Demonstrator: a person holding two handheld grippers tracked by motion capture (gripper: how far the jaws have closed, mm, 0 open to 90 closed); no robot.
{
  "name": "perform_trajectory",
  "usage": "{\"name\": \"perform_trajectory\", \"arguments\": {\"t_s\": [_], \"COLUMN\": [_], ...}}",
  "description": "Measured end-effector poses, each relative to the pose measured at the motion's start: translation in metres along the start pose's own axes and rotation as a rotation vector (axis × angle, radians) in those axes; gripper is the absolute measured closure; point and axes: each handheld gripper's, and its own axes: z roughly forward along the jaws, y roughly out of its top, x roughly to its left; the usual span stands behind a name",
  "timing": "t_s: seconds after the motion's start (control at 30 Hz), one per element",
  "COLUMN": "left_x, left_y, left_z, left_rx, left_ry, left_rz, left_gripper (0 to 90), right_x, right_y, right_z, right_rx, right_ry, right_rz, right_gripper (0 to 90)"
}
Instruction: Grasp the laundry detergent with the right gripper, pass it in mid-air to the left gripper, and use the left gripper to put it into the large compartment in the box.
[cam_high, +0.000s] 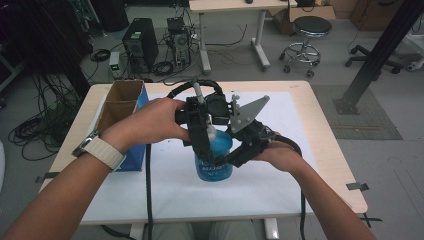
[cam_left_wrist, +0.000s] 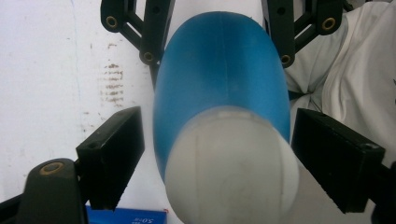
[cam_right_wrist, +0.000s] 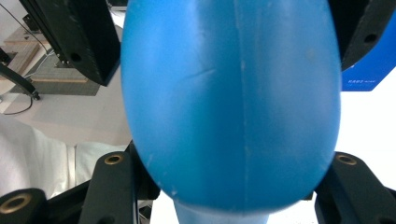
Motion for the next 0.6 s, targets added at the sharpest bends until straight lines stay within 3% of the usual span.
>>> {"name": "perform_trajectory", "arguments": {"t_s": [0.6], "left_x": [-0.0009], "left_y": [0.0014], "left_z": [0.0013], "left_rx": [-0.001], "left_ry": [0.012], "left_rz": [0.007], "left_gripper": [32.1], "right_x": [-0.0004], "right_y": [0.0001], "right_z": [-0.0002], "right_rx": [-0.001], "right_ry": [-0.001], "right_rz": [-0.006], "right_gripper": [44.0]}}
